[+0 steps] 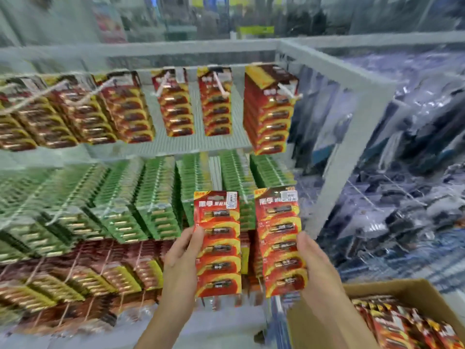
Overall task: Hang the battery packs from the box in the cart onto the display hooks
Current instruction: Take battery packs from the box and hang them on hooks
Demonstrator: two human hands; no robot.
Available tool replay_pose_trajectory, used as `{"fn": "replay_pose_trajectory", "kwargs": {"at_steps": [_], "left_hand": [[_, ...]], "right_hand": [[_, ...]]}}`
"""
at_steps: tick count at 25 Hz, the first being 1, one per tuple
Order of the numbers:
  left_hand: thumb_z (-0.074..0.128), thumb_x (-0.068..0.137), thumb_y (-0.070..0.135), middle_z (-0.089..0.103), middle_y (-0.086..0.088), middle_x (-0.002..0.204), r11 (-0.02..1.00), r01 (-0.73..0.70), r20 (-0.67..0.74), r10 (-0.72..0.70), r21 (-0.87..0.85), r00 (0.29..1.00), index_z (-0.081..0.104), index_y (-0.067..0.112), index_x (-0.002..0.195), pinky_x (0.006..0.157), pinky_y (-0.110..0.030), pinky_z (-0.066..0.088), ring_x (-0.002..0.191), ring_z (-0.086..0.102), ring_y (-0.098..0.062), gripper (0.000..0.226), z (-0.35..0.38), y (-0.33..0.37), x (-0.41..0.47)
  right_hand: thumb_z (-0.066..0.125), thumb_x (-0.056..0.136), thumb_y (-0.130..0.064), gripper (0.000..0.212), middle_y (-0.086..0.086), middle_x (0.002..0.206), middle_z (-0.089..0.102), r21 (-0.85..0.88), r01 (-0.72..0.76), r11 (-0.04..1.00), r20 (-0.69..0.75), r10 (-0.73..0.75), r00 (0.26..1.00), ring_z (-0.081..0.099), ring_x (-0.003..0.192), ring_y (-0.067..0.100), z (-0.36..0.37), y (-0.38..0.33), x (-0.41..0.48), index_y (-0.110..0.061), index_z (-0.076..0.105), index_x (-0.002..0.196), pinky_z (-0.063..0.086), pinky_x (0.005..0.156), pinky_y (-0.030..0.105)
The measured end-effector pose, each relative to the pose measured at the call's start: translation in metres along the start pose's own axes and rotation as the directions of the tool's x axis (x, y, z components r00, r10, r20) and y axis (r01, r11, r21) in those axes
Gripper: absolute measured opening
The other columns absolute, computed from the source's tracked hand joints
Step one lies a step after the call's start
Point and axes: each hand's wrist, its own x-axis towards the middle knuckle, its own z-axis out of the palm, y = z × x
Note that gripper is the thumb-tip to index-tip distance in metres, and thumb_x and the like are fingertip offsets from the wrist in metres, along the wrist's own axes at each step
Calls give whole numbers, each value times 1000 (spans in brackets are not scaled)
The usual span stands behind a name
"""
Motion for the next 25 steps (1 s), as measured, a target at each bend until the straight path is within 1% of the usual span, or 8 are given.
{"fn": "replay_pose_trajectory", "kwargs": {"at_steps": [2,4,8,10,13,19,22,25], "left_hand": [[60,99,37,80,-14,101,999,-47,28,47,-3,998,81,28,93,76,-47,62,86,78,-36,24,-9,23,6],[60,99,36,80,-14,99,994,-100,50,102,-33,994,80,23,96,66,-43,63,84,78,-35,24,-14,44,11],[60,100,33,79,-14,96,980,-178,91,186,-90,978,80,25,87,60,-39,63,81,78,-35,25,-6,79,18],[60,100,33,79,-13,96,967,-234,76,242,-100,967,80,27,84,61,-40,63,80,78,-34,26,-2,93,22],[59,101,33,80,-10,92,940,-319,24,325,-124,946,79,29,84,58,-38,62,76,78,-32,27,-4,109,25],[60,100,34,80,-11,95,901,-406,-85,398,-151,914,80,26,90,60,-41,62,77,78,-33,24,-12,134,38],[60,101,36,80,-11,99,908,-405,-78,399,-108,914,81,31,88,69,-47,63,83,78,-35,25,-12,139,46],[60,102,34,80,-11,99,913,-396,-67,391,-94,918,81,32,86,70,-46,63,83,78,-34,26,-9,142,53]], "right_hand": [[61,88,-47,52,13,101,74,-3,56,998,-23,-56,998,73,83,27,21,-6,5,-8,67,123,60,66,38],[58,91,-42,44,12,100,74,-16,111,994,-40,-112,993,73,81,25,39,-18,5,-9,66,118,61,61,35],[61,90,-38,36,14,106,76,-12,212,977,-87,-212,973,73,84,25,59,-46,5,-11,67,114,58,74,41],[64,85,-38,30,11,99,77,10,248,969,-94,-246,965,73,79,22,68,-59,3,-16,73,103,55,74,40],[65,81,-37,17,4,81,75,15,283,959,-57,-282,958,72,64,16,87,-76,3,-21,72,85,53,61,34],[60,97,-30,15,3,89,79,1,314,950,2,-314,950,75,70,18,115,-92,19,-19,70,100,57,55,29],[61,96,-30,14,3,89,79,13,312,950,-19,-311,950,76,70,18,118,-90,26,-21,71,99,55,63,36],[61,97,-29,13,1,84,79,7,311,950,-17,-311,950,75,67,16,120,-92,28,-22,72,94,52,64,37]]}}
